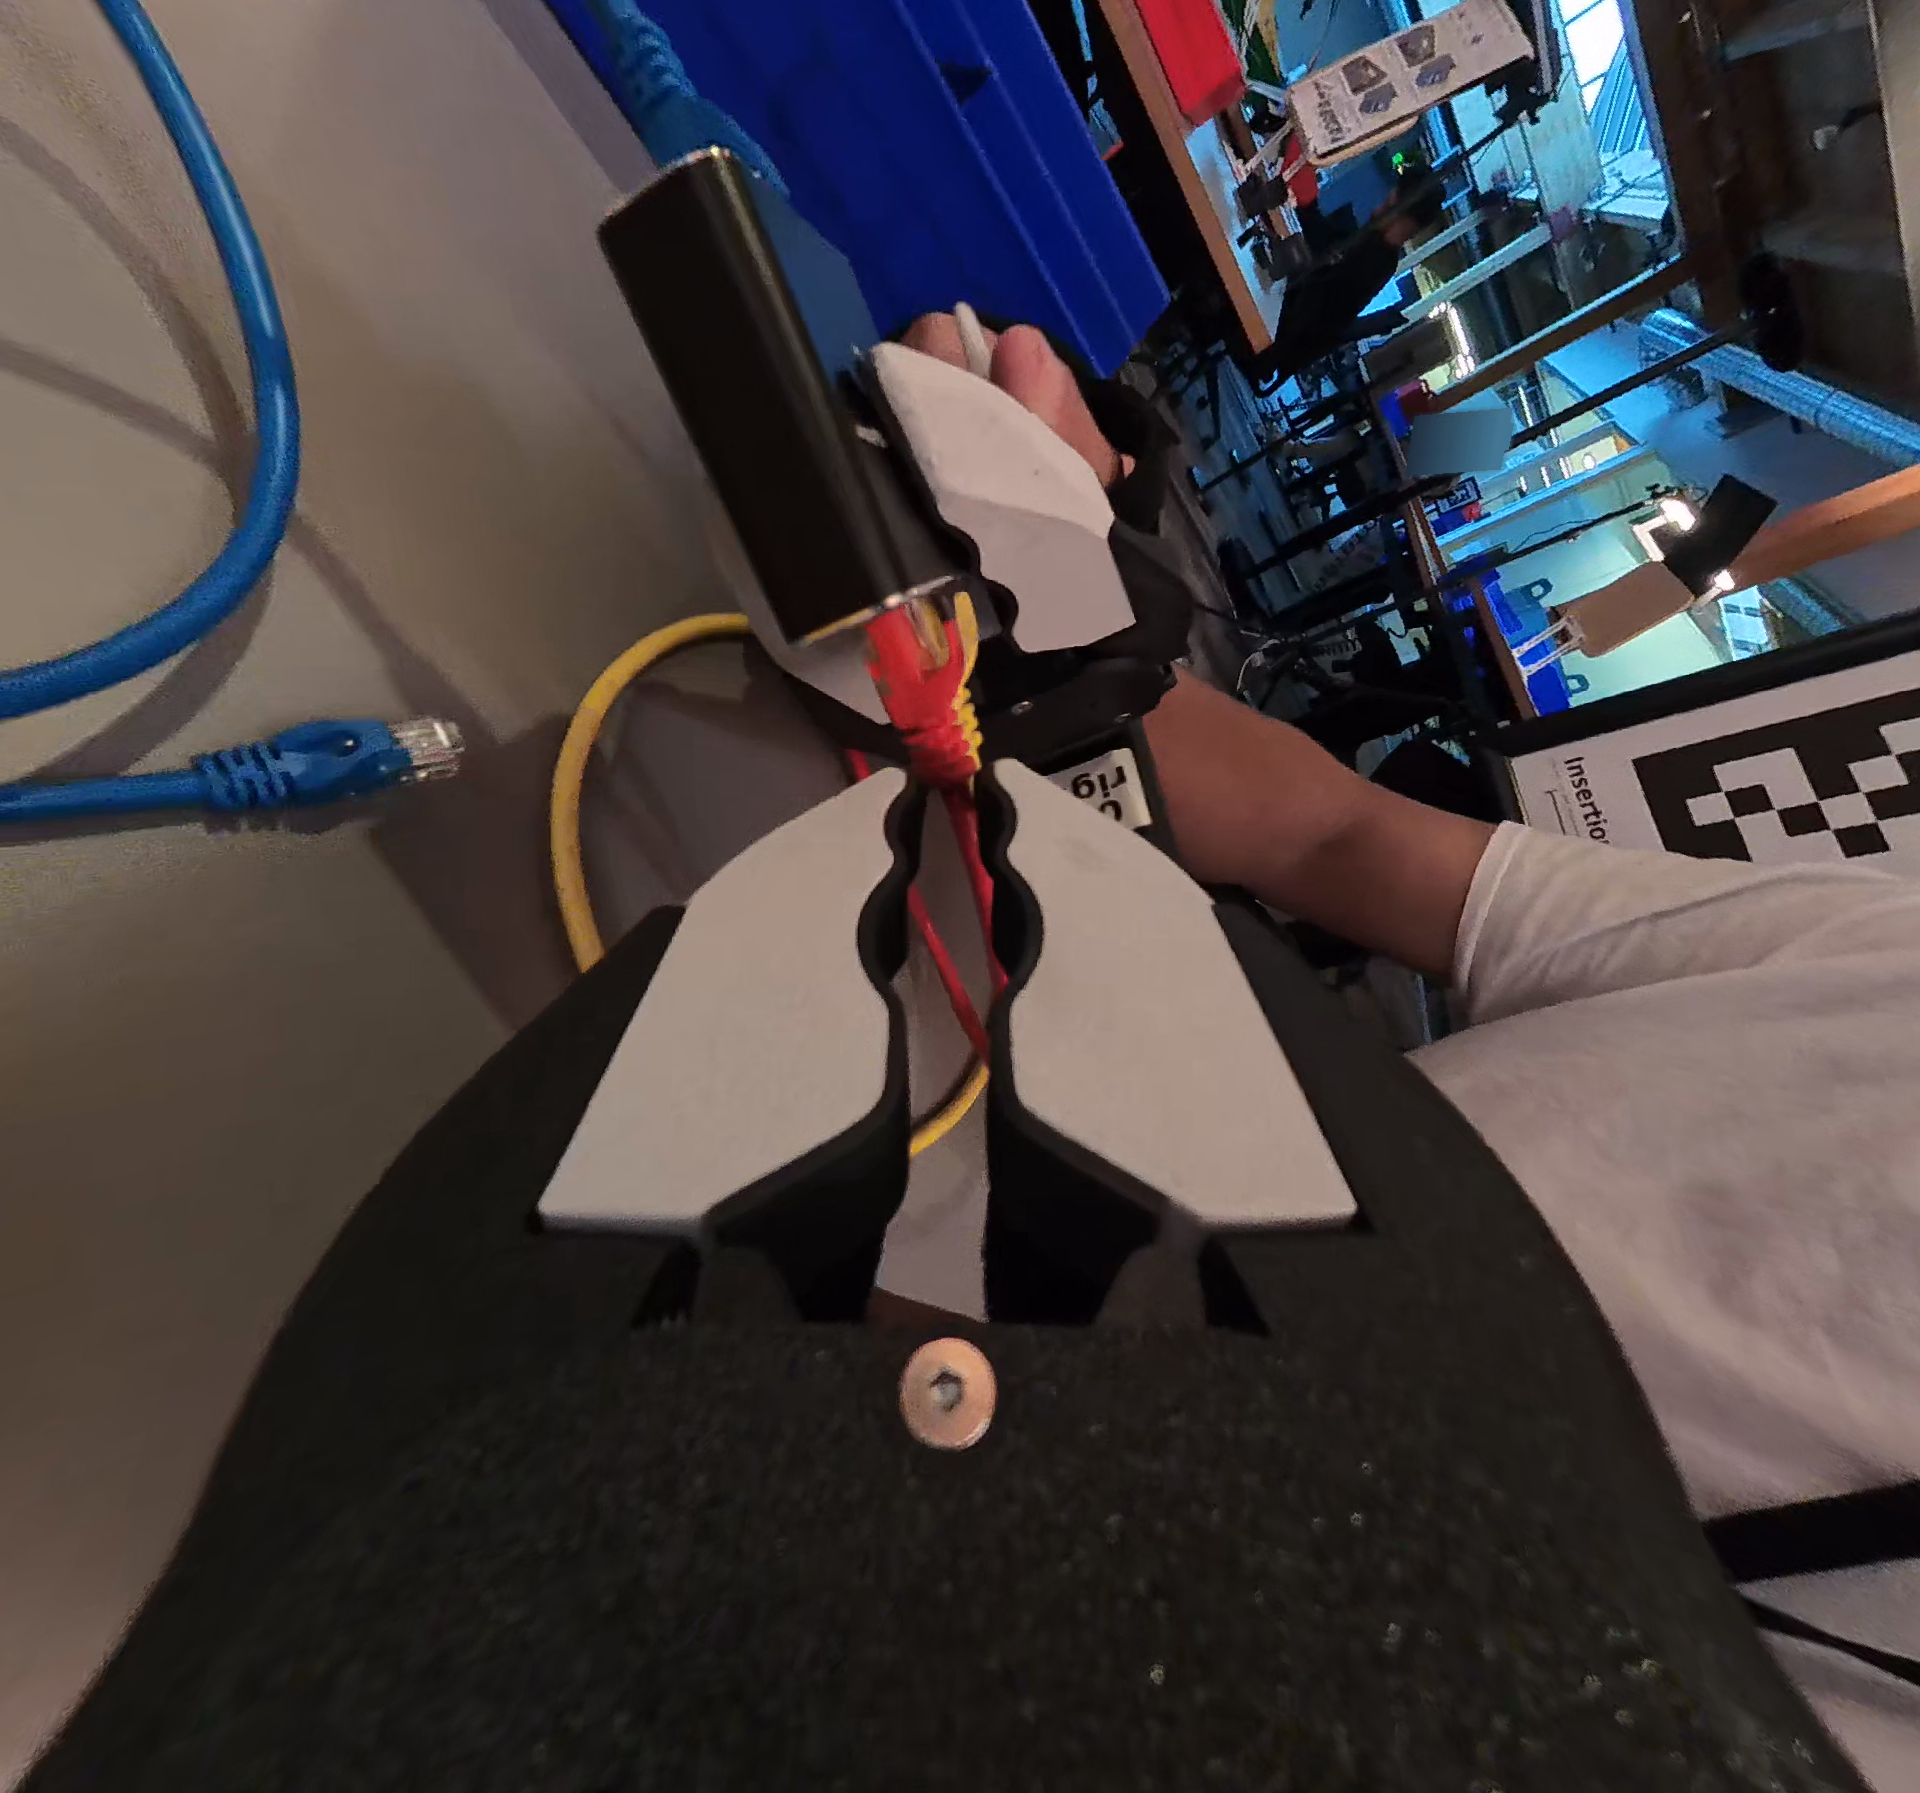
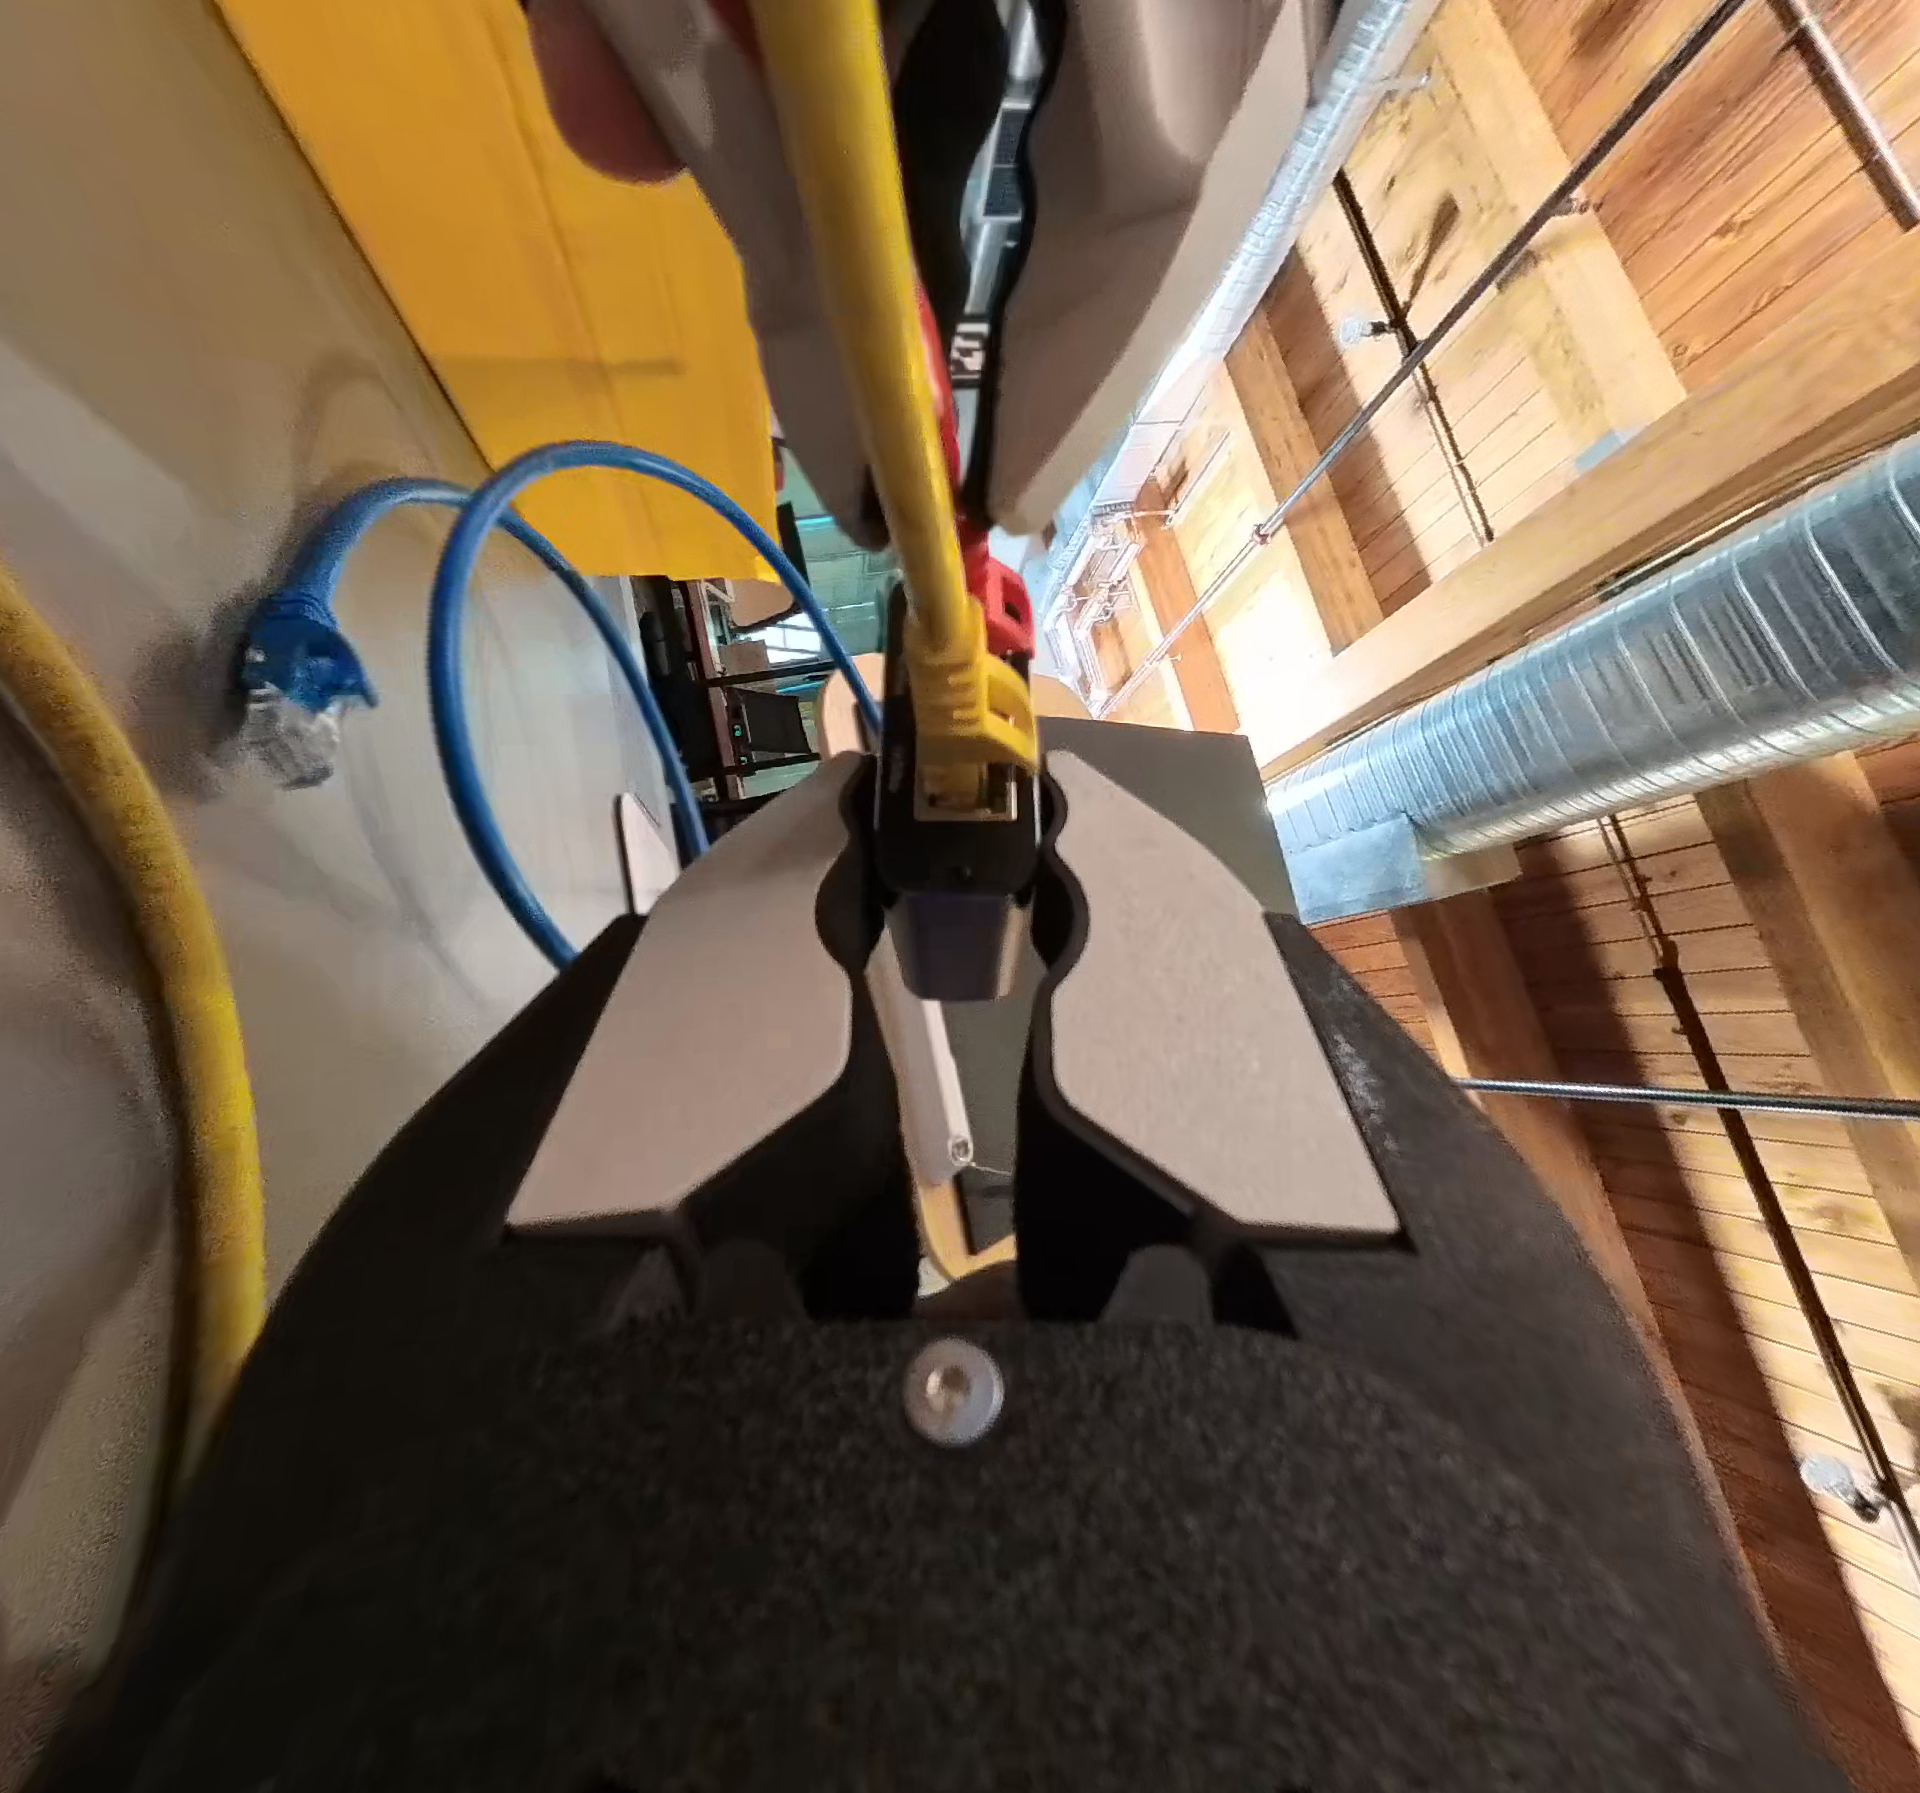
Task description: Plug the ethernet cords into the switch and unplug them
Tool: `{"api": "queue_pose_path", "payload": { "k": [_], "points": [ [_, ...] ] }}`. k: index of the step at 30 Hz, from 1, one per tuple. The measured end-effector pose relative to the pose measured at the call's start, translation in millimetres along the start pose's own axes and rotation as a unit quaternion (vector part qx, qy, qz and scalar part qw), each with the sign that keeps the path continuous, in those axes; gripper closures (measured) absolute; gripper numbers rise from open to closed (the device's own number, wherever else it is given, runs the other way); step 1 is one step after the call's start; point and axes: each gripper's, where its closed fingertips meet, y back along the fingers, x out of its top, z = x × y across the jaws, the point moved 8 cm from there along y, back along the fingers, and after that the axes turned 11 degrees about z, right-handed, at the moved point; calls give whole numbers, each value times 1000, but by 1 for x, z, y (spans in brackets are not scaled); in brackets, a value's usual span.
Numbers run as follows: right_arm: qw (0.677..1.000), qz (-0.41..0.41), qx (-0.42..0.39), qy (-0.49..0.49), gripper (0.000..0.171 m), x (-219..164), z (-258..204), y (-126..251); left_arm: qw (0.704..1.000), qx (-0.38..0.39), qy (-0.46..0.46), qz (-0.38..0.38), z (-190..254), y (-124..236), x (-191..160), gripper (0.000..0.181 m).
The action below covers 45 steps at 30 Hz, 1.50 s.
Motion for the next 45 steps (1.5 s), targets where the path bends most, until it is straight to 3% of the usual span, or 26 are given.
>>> {"api": "queue_pose_path", "payload": {
  "k": [4,12,17,19,22,27,31,33,35,40,45],
  "points": [
    [1000,27,11,0,145,7,-2,1,1000,-10,21,5,-5,1,0,170],
    [999,36,29,-19,146,18,-1,2,993,26,-98,-53,7,10,5,173],
    [998,17,37,-38,146,19,-2,0,996,17,-85,-34,3,11,8,173],
    [993,-3,35,-112,145,15,-3,-3,997,8,-74,-10,2,10,10,171],
    [973,34,28,-226,144,6,8,-4,997,-35,-66,25,12,14,18,164],
    [910,63,60,-406,145,-8,17,2,973,-6,-224,56,24,36,34,137],
    [841,115,86,-522,145,-12,28,3,900,58,-431,17,23,21,31,124],
    [800,141,114,-572,145,-11,31,4,870,71,-488,21,25,8,30,127],
    [768,155,139,-605,145,-10,32,6,855,58,-515,17,25,-3,27,129],
    [709,171,199,-654,146,-12,32,9,860,-28,-510,-5,25,-17,19,133],
    [692,165,240,-660,146,-9,32,11,873,-88,-480,17,17,-20,16,133]
  ]
}}
